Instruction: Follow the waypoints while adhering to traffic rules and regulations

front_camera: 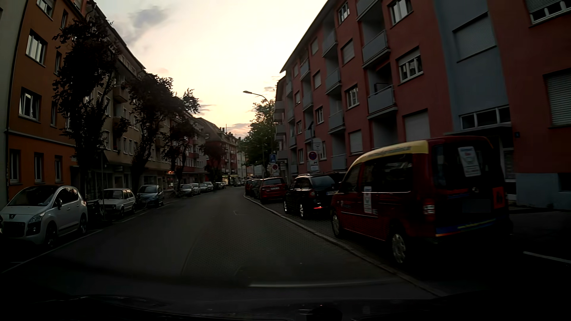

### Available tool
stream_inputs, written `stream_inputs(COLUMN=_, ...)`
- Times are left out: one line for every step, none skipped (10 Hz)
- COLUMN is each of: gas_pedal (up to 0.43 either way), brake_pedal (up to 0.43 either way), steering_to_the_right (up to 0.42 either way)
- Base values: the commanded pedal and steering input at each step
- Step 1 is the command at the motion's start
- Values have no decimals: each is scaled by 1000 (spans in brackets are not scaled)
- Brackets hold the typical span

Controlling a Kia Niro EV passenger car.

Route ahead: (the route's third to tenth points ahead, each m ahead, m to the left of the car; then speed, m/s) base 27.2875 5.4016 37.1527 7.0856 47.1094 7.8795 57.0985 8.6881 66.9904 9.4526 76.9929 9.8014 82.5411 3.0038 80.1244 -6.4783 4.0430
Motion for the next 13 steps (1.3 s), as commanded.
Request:
stream_inputs(gas_pedal=67, brake_pedal=0, steering_to_the_right=-219)
stream_inputs(gas_pedal=67, brake_pedal=0, steering_to_the_right=-182)
stream_inputs(gas_pedal=67, brake_pedal=0, steering_to_the_right=-151)
stream_inputs(gas_pedal=67, brake_pedal=0, steering_to_the_right=-133)
stream_inputs(gas_pedal=67, brake_pedal=0, steering_to_the_right=-123)
stream_inputs(gas_pedal=67, brake_pedal=0, steering_to_the_right=-121)
stream_inputs(gas_pedal=67, brake_pedal=0, steering_to_the_right=-121)
stream_inputs(gas_pedal=67, brake_pedal=0, steering_to_the_right=-118)
stream_inputs(gas_pedal=67, brake_pedal=0, steering_to_the_right=-116)
stream_inputs(gas_pedal=67, brake_pedal=0, steering_to_the_right=-112)
stream_inputs(gas_pedal=67, brake_pedal=0, steering_to_the_right=-105)
stream_inputs(gas_pedal=67, brake_pedal=0, steering_to_the_right=-86)
stream_inputs(gas_pedal=67, brake_pedal=0, steering_to_the_right=-67)
